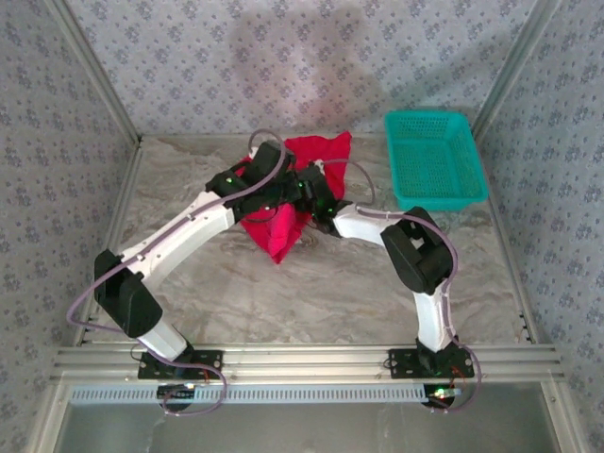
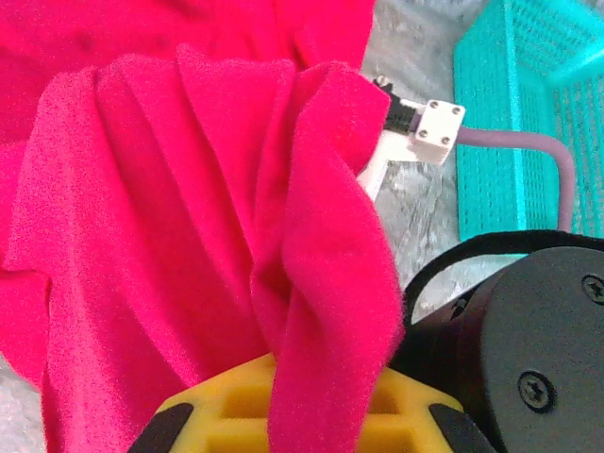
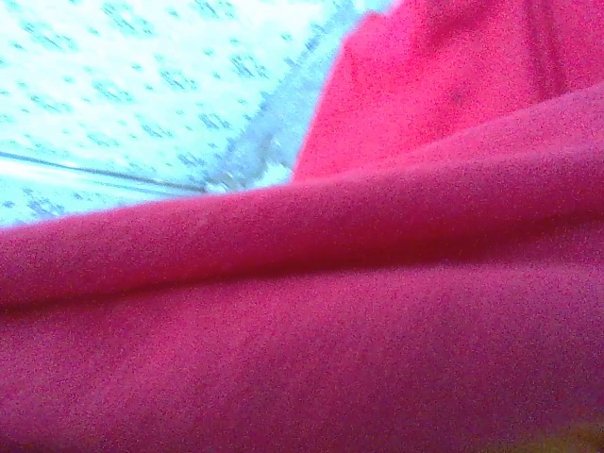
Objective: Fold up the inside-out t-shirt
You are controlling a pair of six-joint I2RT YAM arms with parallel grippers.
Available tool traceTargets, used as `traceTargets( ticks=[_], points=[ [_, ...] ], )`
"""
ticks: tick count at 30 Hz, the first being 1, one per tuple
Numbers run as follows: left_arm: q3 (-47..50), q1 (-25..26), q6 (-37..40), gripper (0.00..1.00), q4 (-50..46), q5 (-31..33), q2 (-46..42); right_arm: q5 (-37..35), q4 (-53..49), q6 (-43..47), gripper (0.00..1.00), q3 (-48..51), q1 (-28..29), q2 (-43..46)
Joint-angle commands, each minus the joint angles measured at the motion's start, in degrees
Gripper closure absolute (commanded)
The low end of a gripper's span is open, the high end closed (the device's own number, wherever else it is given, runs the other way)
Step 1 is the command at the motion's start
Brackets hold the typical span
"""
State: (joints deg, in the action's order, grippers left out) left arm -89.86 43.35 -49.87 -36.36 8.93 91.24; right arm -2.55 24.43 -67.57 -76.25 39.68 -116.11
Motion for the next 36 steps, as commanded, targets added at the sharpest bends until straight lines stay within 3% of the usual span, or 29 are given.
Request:
traceTargets(
  ticks=[1, 6, 14, 21, 23, 26, 29, 32, 36],
  points=[
    [-7.9, 7.3, 1.2, 1.0, 13.9, -17.6, -1.9, -5.0, -7.2, -2.5, 0.21, -1.6, 2.4, -6.3],
    [-6.7, 4.8, 5.3, 1.0, 7.3, -13.1, -5.2, -6.7, -7.3, -0.3, 0.24, 9.7, 0.9, 2.5],
    [1.0, -4.7, 8.7, 1.0, 8.1, -17.9, -6.9, -11.2, -27.2, 10.2, 0.3, 24.5, -6.1, 23.4],
    [-1.4, -6.7, 10.9, 1.0, 7.4, -23.6, -1.2, -17.0, -39.8, 16.4, 0.32, 30.5, -14.2, 38.0],
    [-2.6, -6.8, 12.1, 1.0, 6.1, -25.2, 0.5, -13.2, -37.2, 20.8, 0.32, 31.1, -15.7, 40.1],
    [-3.7, -7.0, 13.4, 1.0, 4.1, -25.2, 1.7, 0.9, -29.4, 28.6, 0.28, 31.7, -15.9, 39.7],
    [-3.1, -8.2, 13.2, 1.0, 3.9, -25.7, 1.8, 13.1, -20.9, 30.1, 0.24, 32.4, -14.1, 36.6],
    [-2.1, -9.1, 13.3, 1.0, 3.8, -26.2, 1.5, 16.4, -17.0, 28.5, 0.22, 30.8, -11.6, 32.6],
    [-0.8, -10.5, 13.3, 1.0, 3.5, -26.9, 0.9, 13.7, -16.4, 30.7, 0.21, 27.1, -7.1, 28.5]
  ],
)
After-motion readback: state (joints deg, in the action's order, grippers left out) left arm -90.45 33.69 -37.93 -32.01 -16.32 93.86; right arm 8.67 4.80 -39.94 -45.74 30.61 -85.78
